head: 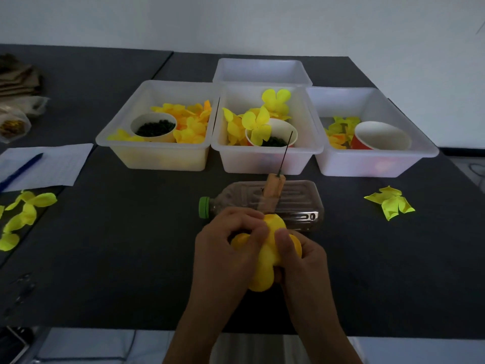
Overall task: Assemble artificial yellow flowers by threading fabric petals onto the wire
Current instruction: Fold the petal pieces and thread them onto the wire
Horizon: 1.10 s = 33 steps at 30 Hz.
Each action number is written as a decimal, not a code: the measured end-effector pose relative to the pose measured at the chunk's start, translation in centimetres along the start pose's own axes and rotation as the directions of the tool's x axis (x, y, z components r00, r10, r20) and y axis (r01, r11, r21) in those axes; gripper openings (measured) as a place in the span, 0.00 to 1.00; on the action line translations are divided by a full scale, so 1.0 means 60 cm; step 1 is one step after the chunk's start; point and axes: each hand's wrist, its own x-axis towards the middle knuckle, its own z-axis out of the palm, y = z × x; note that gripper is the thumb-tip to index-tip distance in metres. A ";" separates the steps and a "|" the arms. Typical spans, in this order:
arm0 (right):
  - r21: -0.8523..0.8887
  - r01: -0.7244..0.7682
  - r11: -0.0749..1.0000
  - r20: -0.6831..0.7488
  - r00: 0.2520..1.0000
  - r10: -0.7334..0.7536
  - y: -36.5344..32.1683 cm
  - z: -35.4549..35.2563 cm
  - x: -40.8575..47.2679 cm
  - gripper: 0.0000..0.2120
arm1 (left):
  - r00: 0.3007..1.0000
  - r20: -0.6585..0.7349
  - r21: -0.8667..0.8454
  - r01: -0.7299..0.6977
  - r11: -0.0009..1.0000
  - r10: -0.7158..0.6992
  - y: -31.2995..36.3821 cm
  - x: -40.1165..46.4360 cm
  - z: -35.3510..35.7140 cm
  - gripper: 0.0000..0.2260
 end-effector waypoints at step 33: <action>0.175 -0.408 0.896 0.147 0.911 0.385 0.067 -0.065 0.025 0.41 | 0.910 0.412 0.711 -0.285 0.643 -0.052 -0.052 0.520 0.035 0.28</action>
